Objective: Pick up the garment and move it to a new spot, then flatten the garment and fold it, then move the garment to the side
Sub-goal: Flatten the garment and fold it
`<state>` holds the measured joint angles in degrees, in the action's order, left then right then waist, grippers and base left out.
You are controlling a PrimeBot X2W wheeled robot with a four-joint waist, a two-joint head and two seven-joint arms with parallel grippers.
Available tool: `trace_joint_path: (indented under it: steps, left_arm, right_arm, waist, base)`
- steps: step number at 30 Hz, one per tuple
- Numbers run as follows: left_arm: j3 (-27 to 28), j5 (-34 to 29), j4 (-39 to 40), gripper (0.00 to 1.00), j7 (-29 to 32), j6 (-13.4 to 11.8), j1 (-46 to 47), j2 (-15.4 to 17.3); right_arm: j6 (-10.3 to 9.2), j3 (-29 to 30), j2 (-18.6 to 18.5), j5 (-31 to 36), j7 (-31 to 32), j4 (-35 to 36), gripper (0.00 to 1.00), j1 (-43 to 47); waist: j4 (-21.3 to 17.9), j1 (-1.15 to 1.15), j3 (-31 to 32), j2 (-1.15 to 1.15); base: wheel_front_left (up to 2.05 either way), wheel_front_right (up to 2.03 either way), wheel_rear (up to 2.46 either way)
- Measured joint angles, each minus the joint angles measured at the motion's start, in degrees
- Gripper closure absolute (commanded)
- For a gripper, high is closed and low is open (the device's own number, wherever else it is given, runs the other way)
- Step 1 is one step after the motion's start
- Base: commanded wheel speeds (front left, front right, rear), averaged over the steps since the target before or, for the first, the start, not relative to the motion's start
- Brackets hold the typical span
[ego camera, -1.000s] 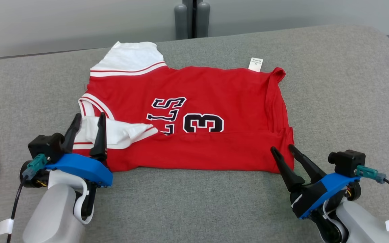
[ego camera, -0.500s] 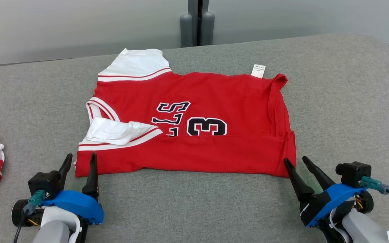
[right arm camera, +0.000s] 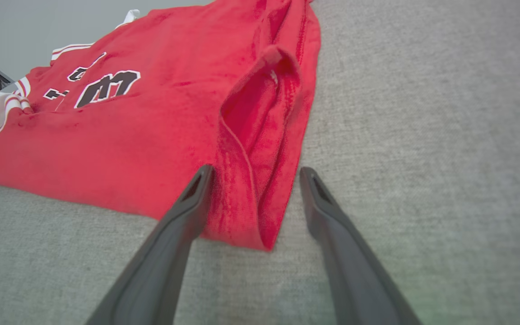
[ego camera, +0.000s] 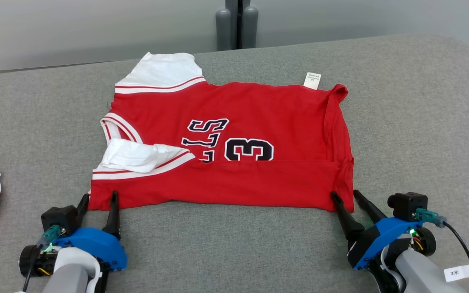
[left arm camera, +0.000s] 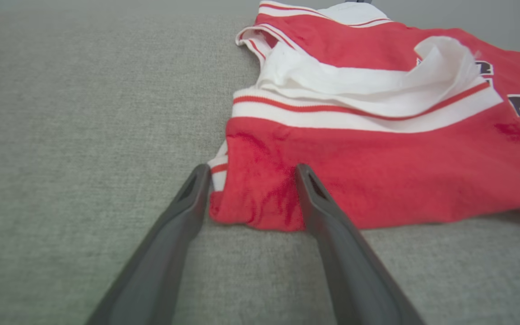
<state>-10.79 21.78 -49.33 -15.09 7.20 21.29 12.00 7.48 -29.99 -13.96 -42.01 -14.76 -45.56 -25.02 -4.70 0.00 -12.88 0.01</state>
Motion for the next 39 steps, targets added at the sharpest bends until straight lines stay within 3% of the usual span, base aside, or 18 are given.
trace_joint_path:
  steps: [1, 2, 3, 10, 21, 39]
  left_arm:
    - [-0.2, 0.4, -0.5, 0.57, 0.0, 0.0, 0.4, -0.4]
    - [-0.4, 0.8, -1.0, 0.82, -0.1, 0.0, 0.7, -0.7]
    - [-0.6, 0.9, -1.4, 1.00, -0.1, 0.0, 1.0, -0.9]
    - [-0.9, 2.8, 1.2, 1.00, 0.0, 0.2, 0.3, -0.7]
    - [1.5, 2.8, 10.4, 1.00, 0.0, 0.2, -8.5, -1.7]
    - [4.6, -0.2, 21.7, 1.00, 0.0, 0.1, -27.3, -4.8]
  right_arm:
    - [0.00, -0.1, 0.3, -0.1, 0.1, -0.5, 0.69, -0.2]
    - [0.00, -0.2, 0.5, -0.1, 0.0, -1.0, 0.96, -0.4]
    - [0.00, -0.4, 0.6, -0.4, 0.0, -1.4, 1.00, -0.6]
    - [0.00, -1.3, 0.8, -1.5, 0.0, -2.0, 1.00, -0.4]
    - [0.00, -2.2, -0.5, -2.5, -0.2, 1.8, 1.00, 4.1]
    - [0.00, -1.1, -6.2, -4.7, 0.1, 9.7, 1.00, 17.2]
  waist:
    - [0.1, 0.00, 0.0, 0.00]
    - [0.1, 0.00, 0.0, -0.01]
    - [0.2, 0.00, 0.1, -0.01]
    - [1.0, 0.01, 2.1, -0.01]
    - [3.2, 0.00, 7.4, -0.01]
    - [6.0, -0.01, 13.1, -0.01]
  base:
    - [0.00, 0.00, 0.00]
    - [0.00, 0.00, 0.00]
    - [0.00, 0.00, 0.00]
    - [0.00, 0.00, 0.00]
    - [0.00, 0.00, 0.00]
    - [0.00, 0.00, 0.00]
